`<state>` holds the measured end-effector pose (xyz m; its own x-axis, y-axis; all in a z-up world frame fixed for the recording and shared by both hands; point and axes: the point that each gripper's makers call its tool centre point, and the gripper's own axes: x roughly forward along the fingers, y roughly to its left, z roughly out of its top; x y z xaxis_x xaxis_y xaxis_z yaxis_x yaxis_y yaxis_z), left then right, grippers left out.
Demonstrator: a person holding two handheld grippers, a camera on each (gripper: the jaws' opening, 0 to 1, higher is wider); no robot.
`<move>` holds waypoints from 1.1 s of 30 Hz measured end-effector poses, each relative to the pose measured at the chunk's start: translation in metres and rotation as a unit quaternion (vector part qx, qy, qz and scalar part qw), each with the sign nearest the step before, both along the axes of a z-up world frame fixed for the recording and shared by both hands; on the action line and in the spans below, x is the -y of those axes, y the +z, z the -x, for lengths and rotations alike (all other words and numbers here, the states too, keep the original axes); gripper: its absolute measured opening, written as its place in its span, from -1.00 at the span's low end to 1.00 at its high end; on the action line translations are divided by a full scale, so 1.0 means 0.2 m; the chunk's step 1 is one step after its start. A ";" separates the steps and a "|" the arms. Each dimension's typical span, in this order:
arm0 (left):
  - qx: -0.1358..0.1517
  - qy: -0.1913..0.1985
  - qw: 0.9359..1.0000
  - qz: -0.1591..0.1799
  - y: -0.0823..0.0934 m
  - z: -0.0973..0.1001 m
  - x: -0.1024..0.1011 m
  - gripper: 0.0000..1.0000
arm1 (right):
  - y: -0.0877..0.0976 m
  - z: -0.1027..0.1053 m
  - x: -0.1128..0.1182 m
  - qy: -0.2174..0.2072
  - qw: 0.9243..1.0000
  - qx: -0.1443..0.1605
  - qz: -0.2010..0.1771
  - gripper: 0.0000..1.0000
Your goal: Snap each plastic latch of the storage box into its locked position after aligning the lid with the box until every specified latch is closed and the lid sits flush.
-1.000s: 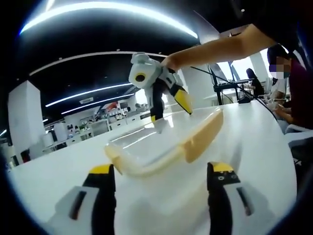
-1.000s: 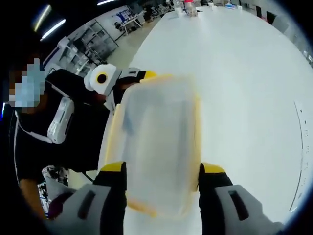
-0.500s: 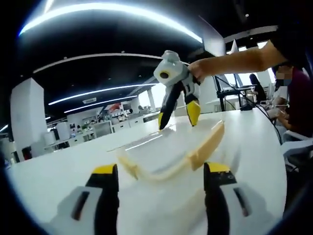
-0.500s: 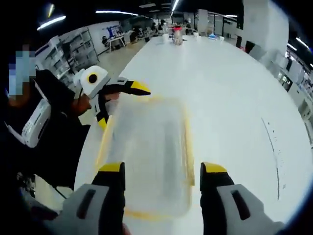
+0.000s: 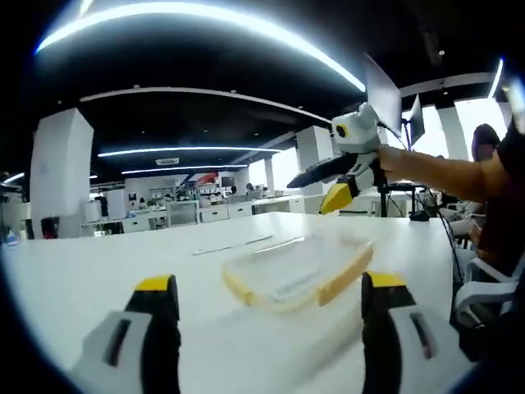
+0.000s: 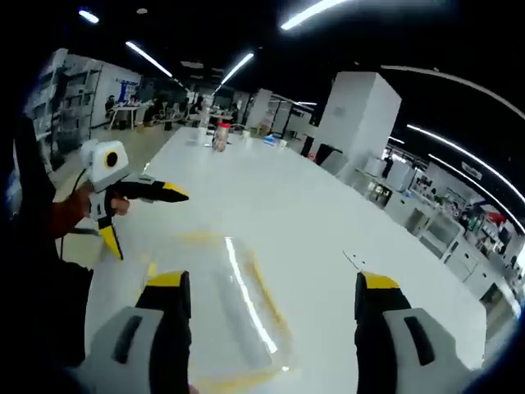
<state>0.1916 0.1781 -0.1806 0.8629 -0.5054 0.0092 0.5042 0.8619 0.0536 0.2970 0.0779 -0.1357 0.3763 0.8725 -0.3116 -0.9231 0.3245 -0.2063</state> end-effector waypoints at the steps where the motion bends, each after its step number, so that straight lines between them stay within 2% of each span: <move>1: 0.004 0.006 1.000 0.003 0.02 0.01 -0.01 0.91 | 0.01 0.00 0.02 -0.014 1.000 0.000 -0.020 0.74; 4: 0.002 0.026 1.000 0.015 0.04 0.03 -0.06 0.99 | 0.01 -0.01 0.10 -0.063 0.996 -0.005 -0.068 0.87; 7: -0.006 0.031 0.999 0.017 0.04 0.05 -0.10 0.99 | 0.00 0.00 0.20 -0.106 0.991 0.015 -0.086 0.89; 9: -0.002 0.036 0.999 0.025 0.06 0.06 -0.12 0.99 | 0.01 0.00 0.27 -0.137 0.985 0.042 -0.099 0.90; 11: 0.013 0.039 0.998 0.048 0.11 0.08 -0.14 0.99 | 0.01 0.02 0.31 -0.157 0.980 0.058 -0.112 0.97; 12: 0.018 0.039 0.998 0.056 0.13 0.08 -0.15 0.99 | 0.01 0.04 0.34 -0.169 0.976 0.053 -0.125 1.00; 14: 0.026 0.050 0.996 0.074 0.16 0.09 -0.17 0.99 | 0.06 0.05 0.43 -0.218 0.958 0.064 -0.178 1.00; 16: 0.069 0.067 0.990 0.100 0.24 0.10 -0.23 0.99 | 0.08 0.08 0.54 -0.269 0.939 0.085 -0.198 1.00; 18: 0.076 0.075 0.990 0.096 0.26 0.12 -0.25 0.98 | 0.09 0.11 0.61 -0.298 0.925 0.094 -0.216 1.00; 19: 0.068 0.085 0.991 0.078 0.24 0.11 -0.27 0.98 | 0.10 0.15 0.65 -0.310 0.918 0.097 -0.226 1.00; 20: 0.062 0.089 0.992 0.067 0.24 0.11 -0.28 0.99 | 0.09 0.18 0.67 -0.317 0.915 0.095 -0.230 1.00; 21: 0.060 0.088 0.992 0.064 0.24 0.11 -0.28 0.99 | 0.09 0.20 0.67 -0.313 0.917 0.095 -0.227 1.00; 24: 0.051 0.085 0.993 0.059 0.24 0.14 -0.29 0.99 | 0.09 0.28 0.68 -0.315 0.917 0.092 -0.227 1.00; 26: 0.028 0.087 0.995 0.033 0.18 0.16 -0.29 0.99 | 0.08 0.35 0.70 -0.319 0.915 0.082 -0.232 1.00; 30: 0.031 0.094 0.994 0.039 0.19 0.23 -0.31 0.99 | 0.07 0.45 0.73 -0.330 0.910 0.087 -0.235 1.00; 33: 0.041 0.101 0.993 0.044 0.23 0.30 -0.34 0.99 | 0.05 0.52 0.74 -0.341 0.910 0.090 -0.217 1.00</move>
<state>0.1317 0.2456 -0.1351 0.9411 -0.3162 0.1197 0.3176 0.9482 0.0082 0.1930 -0.0696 -0.1259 0.8874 0.4434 0.1265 -0.4408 0.8963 -0.0494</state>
